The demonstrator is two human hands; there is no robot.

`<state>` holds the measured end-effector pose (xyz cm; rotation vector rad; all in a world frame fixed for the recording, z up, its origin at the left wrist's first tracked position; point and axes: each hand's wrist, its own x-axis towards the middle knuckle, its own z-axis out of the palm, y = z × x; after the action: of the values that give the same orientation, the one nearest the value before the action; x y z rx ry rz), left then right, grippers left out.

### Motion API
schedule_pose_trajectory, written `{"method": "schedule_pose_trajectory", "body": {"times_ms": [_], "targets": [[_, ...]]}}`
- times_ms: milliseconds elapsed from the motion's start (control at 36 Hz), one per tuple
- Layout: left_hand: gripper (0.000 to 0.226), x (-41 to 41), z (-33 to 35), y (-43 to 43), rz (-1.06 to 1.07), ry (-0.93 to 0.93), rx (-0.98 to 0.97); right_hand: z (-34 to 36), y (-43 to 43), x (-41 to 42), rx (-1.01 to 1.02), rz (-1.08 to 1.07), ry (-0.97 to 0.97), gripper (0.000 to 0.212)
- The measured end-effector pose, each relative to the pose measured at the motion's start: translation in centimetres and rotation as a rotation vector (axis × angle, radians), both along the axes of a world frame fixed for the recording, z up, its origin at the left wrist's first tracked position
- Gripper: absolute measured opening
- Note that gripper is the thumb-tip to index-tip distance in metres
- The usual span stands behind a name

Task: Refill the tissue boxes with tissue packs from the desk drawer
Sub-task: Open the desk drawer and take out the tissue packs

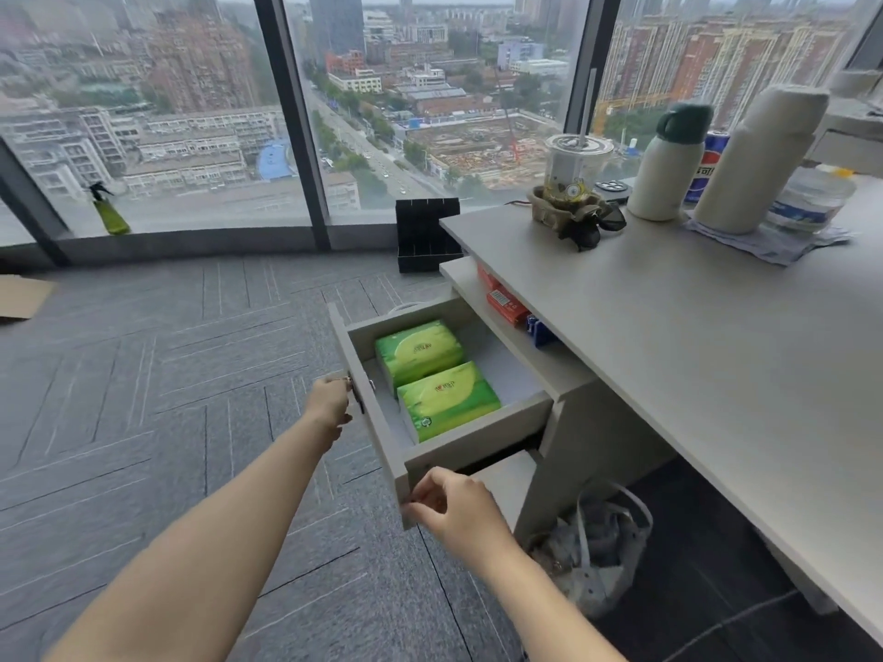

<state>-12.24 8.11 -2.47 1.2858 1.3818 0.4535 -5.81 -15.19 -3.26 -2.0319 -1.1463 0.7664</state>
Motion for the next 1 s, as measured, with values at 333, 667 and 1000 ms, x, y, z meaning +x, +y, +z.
{"method": "schedule_pose_trajectory", "body": {"times_ms": [333,667,1000], "targets": [[0.029,-6.4,0.3,0.2,0.141,0.032,0.083,1.9,1.4,0.2,0.106,0.108,-0.017,0.011],[0.016,-1.8,8.7,-9.6,-0.179,-0.199,0.464,7.1,5.8,6.5,0.263,-0.077,-0.267,0.017],[0.105,3.2,3.7,-7.4,-0.221,0.248,0.082,4.9,8.7,9.6,-0.293,-0.01,-0.297,0.079]]}}
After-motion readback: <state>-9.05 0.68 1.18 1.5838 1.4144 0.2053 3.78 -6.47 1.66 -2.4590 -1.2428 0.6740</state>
